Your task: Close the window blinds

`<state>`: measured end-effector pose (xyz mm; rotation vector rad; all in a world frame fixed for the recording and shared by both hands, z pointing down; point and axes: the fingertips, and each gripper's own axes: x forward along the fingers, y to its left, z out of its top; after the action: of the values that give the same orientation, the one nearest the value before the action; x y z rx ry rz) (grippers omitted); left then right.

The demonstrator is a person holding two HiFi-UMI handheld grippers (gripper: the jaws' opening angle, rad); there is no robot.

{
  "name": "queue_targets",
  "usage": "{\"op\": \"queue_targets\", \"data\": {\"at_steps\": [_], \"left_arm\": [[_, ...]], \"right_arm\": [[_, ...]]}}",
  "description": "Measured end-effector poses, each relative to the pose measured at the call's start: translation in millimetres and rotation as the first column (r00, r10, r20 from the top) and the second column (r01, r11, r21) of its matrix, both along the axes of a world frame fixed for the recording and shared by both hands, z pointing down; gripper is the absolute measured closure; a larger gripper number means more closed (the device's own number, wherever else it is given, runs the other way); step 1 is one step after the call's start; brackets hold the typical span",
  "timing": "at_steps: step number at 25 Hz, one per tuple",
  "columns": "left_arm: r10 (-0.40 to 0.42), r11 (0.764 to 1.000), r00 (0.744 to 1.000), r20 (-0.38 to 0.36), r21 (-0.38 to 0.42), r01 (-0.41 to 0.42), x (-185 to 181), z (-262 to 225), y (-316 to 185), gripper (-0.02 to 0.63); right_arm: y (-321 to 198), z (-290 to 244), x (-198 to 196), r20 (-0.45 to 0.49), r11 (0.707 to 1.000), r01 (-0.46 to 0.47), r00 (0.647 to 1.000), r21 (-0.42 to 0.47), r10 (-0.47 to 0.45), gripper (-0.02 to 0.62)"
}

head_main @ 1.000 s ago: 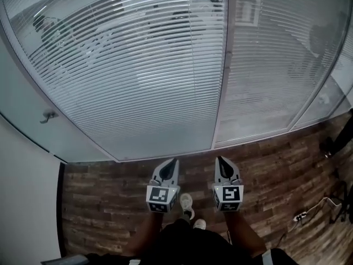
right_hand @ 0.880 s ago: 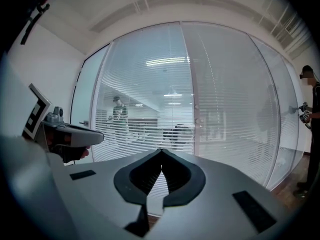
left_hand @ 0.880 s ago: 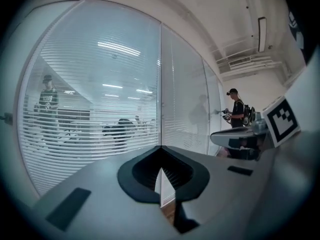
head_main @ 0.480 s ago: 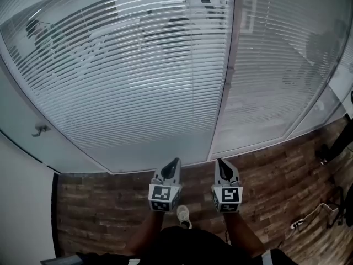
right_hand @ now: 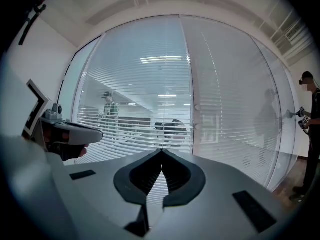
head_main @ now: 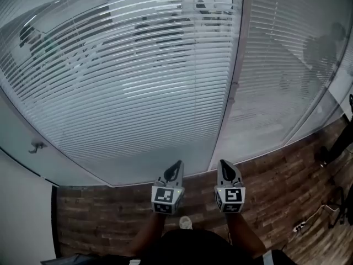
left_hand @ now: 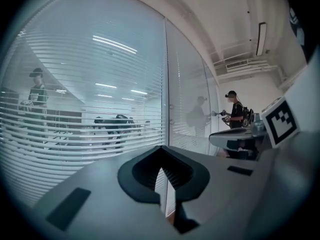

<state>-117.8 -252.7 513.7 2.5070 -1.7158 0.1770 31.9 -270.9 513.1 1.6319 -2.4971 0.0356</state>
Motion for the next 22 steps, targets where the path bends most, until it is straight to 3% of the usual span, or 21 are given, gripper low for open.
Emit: {"op": "queue_targets", "data": {"at_steps": [11, 22], "left_arm": [[0.065, 0.998, 0.996, 0.063, -0.002, -0.065, -8.1, -3.3, -42.6, 0.606], [0.091, 0.996, 0.995, 0.048, -0.001, -0.091, 5.2, -5.8, -76.4, 0.606]], "right_arm": [[-39.0, -2.0, -4.8, -0.009, 0.999, -0.033, 0.999, 0.003, 0.033, 0.592], [-69.8, -15.8, 1.2, -0.010, 0.998, -0.037, 0.999, 0.042, 0.038, 0.592]]}}
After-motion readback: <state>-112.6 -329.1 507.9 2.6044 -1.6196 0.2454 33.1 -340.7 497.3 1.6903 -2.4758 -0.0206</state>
